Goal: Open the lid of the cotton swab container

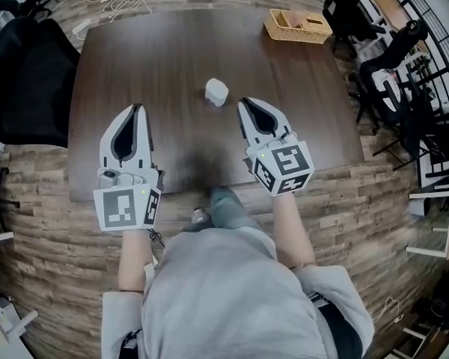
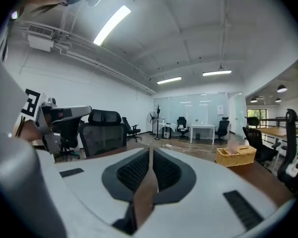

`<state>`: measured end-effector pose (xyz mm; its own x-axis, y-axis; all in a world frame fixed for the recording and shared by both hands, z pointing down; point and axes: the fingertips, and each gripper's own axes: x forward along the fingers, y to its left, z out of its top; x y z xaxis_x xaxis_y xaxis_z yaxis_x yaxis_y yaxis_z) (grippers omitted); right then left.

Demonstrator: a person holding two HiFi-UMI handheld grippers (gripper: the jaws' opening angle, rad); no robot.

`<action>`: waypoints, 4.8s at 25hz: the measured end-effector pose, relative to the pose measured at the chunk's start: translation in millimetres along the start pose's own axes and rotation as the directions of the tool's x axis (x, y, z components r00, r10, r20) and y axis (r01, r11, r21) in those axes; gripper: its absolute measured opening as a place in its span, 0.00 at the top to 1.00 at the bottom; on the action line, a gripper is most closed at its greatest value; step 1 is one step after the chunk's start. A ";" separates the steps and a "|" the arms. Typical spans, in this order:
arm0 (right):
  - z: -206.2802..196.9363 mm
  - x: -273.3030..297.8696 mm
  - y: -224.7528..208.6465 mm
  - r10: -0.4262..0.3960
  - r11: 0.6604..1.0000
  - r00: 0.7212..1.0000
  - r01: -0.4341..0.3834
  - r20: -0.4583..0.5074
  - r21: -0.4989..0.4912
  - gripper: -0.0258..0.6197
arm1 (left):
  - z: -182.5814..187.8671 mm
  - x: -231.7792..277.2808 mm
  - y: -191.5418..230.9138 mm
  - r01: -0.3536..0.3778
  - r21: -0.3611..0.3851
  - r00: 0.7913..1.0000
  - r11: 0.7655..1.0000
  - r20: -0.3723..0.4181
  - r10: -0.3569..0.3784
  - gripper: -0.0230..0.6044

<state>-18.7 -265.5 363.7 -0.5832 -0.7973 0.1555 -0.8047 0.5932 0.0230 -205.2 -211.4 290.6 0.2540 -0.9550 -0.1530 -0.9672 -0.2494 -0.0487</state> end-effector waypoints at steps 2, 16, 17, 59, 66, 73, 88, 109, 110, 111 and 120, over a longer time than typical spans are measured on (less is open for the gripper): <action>-15.3 15.0 -6.5 0.013 1.000 0.999 -0.013 -0.049 0.006 0.93 | -4.5 8.1 2.0 -0.006 -0.005 1.000 1.000 -0.011 0.006 0.95; -137.8 90.3 -41.8 0.093 0.995 0.941 -0.074 -0.326 0.069 0.79 | -38.4 47.4 23.3 -0.107 -0.010 0.990 0.994 -0.090 0.105 0.95; -145.6 94.4 -43.4 0.097 0.995 0.935 -0.078 -0.340 0.070 0.76 | -40.4 49.5 24.9 -0.116 -0.009 0.989 0.993 -0.096 0.114 0.95; -199.9 149.8 -51.4 0.153 0.987 0.926 -0.159 -0.346 0.011 0.66 | -86.3 86.3 31.5 -0.155 0.034 0.959 0.987 -0.233 0.159 0.95; -128.4 124.7 -41.5 0.232 0.972 0.943 -0.234 -0.237 0.020 0.66 | -76.3 93.0 9.6 -0.033 0.027 0.977 0.999 -0.210 0.038 0.94; -64.5 94.4 -28.7 0.285 0.958 0.950 -0.288 -0.126 -0.005 0.66 | -59.8 95.0 -12.7 0.105 -0.020 0.982 0.994 -0.155 -0.107 0.94; -21.2 24.9 22.5 0.446 0.885 0.888 -0.456 -0.110 -0.098 0.66 | -28.2 68.7 -92.8 0.591 -0.002 0.802 0.807 -0.110 -0.587 0.69; -10.4 -18.3 66.7 0.522 0.829 0.844 -0.536 -0.126 -0.160 0.67 | -16.9 22.2 -145.0 0.797 0.111 0.603 0.593 -0.159 -0.781 0.62; -10.5 -17.4 67.0 0.517 0.832 0.846 -0.532 -0.129 -0.158 0.67 | -16.3 22.0 -145.6 0.799 0.137 0.602 0.586 -0.163 -0.782 0.62; -10.7 -16.6 67.3 0.512 0.835 0.849 -0.528 -0.132 -0.156 0.67 | -16.0 21.5 -146.3 0.801 0.168 0.598 0.575 -0.169 -0.783 0.62; -10.7 -14.0 68.0 0.494 0.842 0.854 -0.517 -0.166 -0.153 0.67 | -14.1 18.3 -148.1 0.793 0.260 0.597 0.551 -0.153 -0.787 0.63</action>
<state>-64.0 -212.9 373.6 -0.8767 -0.3694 0.3080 -0.3597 0.9287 0.0900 -57.4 -194.2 308.9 0.9117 -0.3989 0.0984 -0.3295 -0.8529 -0.4048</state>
